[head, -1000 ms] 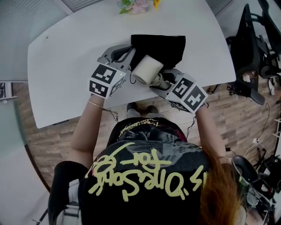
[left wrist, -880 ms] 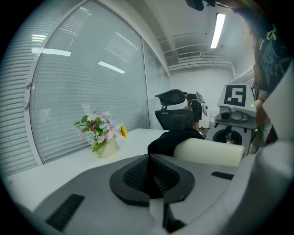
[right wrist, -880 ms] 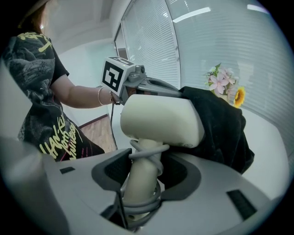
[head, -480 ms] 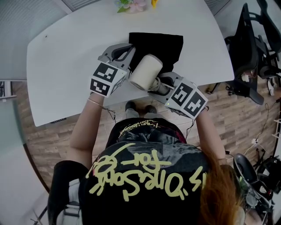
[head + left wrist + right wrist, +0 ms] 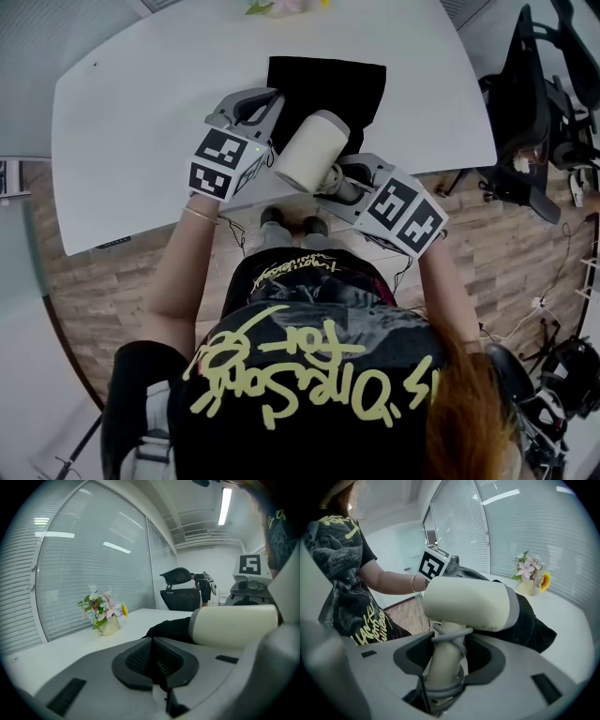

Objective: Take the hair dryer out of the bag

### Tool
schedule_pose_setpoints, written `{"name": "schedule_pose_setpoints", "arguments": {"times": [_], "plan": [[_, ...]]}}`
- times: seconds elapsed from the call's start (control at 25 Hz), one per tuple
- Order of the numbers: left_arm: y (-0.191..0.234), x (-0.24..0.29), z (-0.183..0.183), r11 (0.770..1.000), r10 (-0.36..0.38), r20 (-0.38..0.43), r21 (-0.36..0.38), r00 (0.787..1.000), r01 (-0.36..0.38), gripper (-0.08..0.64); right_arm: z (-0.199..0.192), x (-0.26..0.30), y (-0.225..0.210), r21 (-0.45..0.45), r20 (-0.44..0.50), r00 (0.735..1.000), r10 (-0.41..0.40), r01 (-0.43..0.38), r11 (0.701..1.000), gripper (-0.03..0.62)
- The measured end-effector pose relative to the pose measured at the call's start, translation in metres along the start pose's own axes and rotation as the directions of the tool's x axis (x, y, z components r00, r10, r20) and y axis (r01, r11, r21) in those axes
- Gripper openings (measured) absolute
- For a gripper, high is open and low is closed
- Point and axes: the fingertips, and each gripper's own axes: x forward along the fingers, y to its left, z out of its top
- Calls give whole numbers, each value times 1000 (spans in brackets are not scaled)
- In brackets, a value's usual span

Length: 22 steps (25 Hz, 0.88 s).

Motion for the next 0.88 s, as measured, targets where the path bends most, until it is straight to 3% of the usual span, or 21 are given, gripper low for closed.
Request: {"name": "schedule_pose_setpoints", "arguments": {"times": [0.4, 0.64, 0.88], "plan": [[-26, -8, -8, 1000, 18, 7, -9, 1000, -18, 2, -10, -31, -2, 37, 39, 998, -44, 43, 998, 199], [-37, -16, -14, 999, 17, -14, 37, 1000, -17, 2, -5, -53, 0, 63, 72, 996, -50, 45, 997, 198], [-58, -27, -29, 995, -33, -46, 89, 998, 37, 2, 4, -75, -15, 95, 84, 990, -115, 107, 990, 199]]}}
